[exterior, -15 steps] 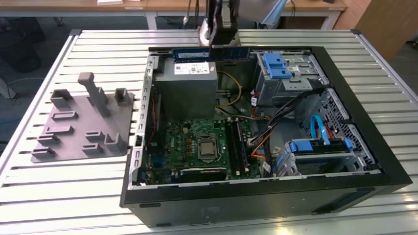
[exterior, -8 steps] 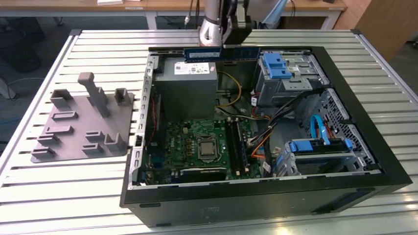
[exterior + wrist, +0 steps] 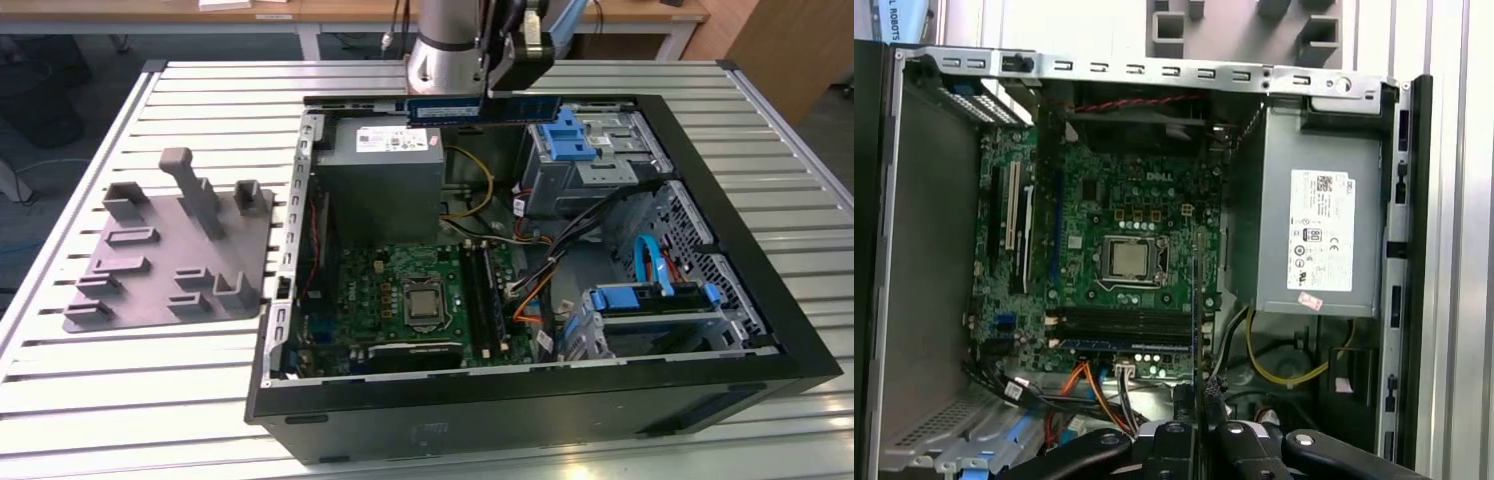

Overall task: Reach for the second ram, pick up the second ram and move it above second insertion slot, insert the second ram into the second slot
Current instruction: 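Pick up the second ram and move it above second insertion slot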

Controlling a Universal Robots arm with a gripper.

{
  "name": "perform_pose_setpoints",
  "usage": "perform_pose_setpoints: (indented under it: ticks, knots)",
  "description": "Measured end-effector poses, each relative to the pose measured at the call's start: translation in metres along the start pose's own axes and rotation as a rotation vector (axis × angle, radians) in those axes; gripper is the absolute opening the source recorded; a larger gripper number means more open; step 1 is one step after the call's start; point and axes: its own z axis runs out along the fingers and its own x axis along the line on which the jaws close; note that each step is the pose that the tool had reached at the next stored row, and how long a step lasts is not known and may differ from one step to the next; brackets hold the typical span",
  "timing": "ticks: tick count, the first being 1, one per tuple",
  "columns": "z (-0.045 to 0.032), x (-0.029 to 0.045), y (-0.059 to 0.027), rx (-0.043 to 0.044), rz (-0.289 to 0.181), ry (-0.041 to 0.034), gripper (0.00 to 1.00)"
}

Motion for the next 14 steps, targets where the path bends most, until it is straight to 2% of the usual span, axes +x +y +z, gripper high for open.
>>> perform_pose_setpoints:
  ticks: [14]
  knots:
    - [-0.0008,0.0013,-0.037,-0.0012,0.0,0.0,0.14]
